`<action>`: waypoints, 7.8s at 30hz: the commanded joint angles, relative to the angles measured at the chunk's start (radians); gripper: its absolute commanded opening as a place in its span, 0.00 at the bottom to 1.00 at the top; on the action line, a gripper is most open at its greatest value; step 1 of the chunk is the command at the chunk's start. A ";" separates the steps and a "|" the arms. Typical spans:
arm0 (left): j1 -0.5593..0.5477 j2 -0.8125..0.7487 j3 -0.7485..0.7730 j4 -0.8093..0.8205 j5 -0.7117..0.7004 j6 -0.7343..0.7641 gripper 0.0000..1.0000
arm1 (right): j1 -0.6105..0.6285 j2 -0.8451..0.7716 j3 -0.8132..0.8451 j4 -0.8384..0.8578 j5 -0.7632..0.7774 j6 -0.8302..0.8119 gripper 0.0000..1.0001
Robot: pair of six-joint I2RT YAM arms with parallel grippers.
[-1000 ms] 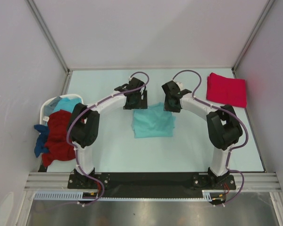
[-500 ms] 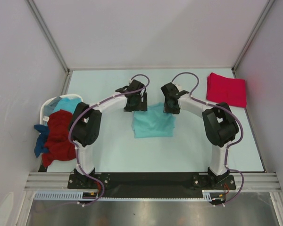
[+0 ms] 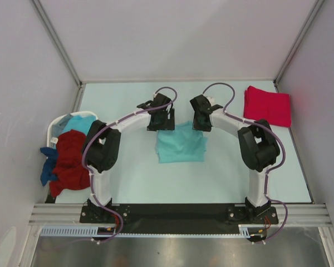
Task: Fold and stack the t-shirts
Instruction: Smooth out wrinkles on the folded tshirt
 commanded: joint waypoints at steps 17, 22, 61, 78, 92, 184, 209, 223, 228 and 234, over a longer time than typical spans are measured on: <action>0.012 0.015 0.054 0.012 0.050 -0.020 0.84 | -0.011 0.046 0.076 0.016 0.001 -0.026 0.32; 0.012 -0.006 0.031 0.026 0.059 -0.026 0.82 | -0.012 0.044 0.073 0.017 0.003 -0.025 0.31; 0.012 -0.060 0.090 -0.026 -0.033 0.006 0.00 | -0.008 -0.017 0.093 -0.004 0.037 -0.033 0.00; 0.017 -0.019 0.225 -0.070 -0.042 0.020 0.00 | -0.011 -0.028 0.195 -0.033 0.060 -0.051 0.00; 0.047 0.084 0.314 -0.095 -0.019 0.014 0.00 | -0.035 0.064 0.263 -0.038 0.046 -0.068 0.00; -0.028 0.084 -0.029 0.046 0.151 -0.069 0.13 | 0.070 0.113 0.093 -0.029 -0.037 -0.014 0.09; -0.034 -0.118 0.031 -0.006 0.031 -0.061 0.18 | 0.150 0.027 0.266 -0.108 0.006 -0.026 0.11; -0.051 -0.089 -0.160 0.083 0.062 -0.083 0.18 | 0.159 0.072 0.140 -0.052 -0.019 -0.010 0.10; -0.051 -0.054 -0.186 0.097 0.083 -0.089 0.18 | 0.153 0.092 0.101 -0.029 -0.035 0.001 0.10; -0.049 0.003 -0.203 0.106 0.110 -0.095 0.18 | 0.133 0.124 0.082 -0.021 -0.065 0.007 0.10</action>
